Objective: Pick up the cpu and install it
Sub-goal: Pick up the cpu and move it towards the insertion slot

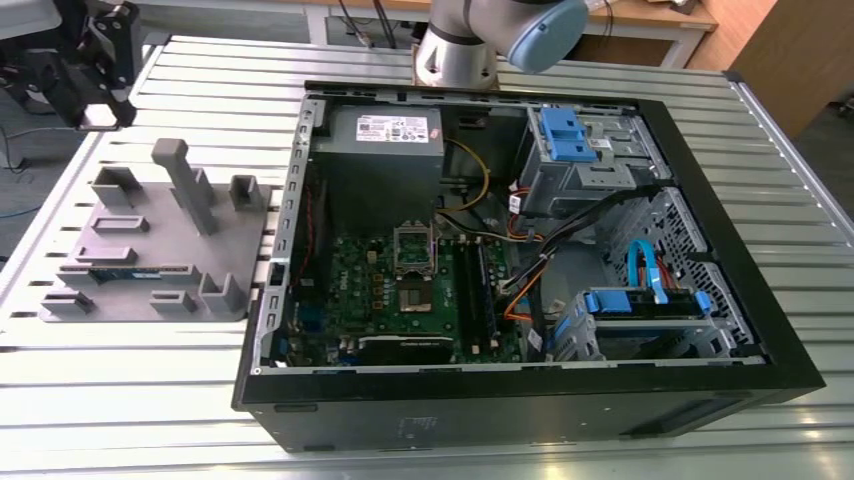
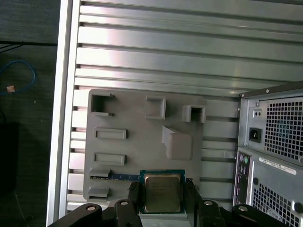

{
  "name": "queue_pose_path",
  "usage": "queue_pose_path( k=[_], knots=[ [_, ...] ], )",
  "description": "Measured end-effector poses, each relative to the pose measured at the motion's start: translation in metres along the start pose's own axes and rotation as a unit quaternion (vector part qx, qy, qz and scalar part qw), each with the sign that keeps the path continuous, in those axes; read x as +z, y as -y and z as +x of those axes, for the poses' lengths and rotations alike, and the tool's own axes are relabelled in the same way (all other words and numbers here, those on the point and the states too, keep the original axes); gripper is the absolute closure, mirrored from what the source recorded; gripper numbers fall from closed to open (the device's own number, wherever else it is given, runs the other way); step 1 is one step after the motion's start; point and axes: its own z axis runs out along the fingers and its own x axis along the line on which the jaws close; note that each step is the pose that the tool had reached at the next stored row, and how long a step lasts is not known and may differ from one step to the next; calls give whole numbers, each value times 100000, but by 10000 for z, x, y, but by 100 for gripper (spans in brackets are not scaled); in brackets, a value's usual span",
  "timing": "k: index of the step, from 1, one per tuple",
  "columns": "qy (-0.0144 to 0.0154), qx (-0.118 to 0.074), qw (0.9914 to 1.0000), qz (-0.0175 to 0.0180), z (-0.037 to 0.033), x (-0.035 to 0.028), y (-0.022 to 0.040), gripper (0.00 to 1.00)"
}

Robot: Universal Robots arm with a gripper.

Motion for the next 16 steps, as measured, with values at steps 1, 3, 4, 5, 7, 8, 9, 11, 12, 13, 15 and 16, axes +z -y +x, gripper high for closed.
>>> queue_pose_path(
  k=[1, 3, 4, 5, 7, 8, 9, 11, 12, 13, 15, 16],
  knots=[
    [-1, -3, 100000, 0, -7, 0, 1, 53],
    [2, -3, 100000, 0, -22, 1, 2, 53],
    [0, -4, 100000, 1, -31, 1, 2, 53],
    [1, -2, 100000, 0, -39, 1, 2, 53],
    [-1, -1, 100000, 1, -54, 2, 3, 53],
    [-2, 0, 100000, 2, -62, 2, 3, 53],
    [-1, -3, 100000, 1, -70, 2, 4, 53],
    [-5, -3, 100000, 4, -86, 2, 5, 53],
    [1, -3, 100000, 0, -94, 3, 5, 53],
    [2, -5, 100000, 1, -101, 4, 6, 53],
    [0, -5, 100000, 0, -116, 4, 7, 53],
    [2, -3, 100000, -2, -124, 4, 7, 53]
  ],
)
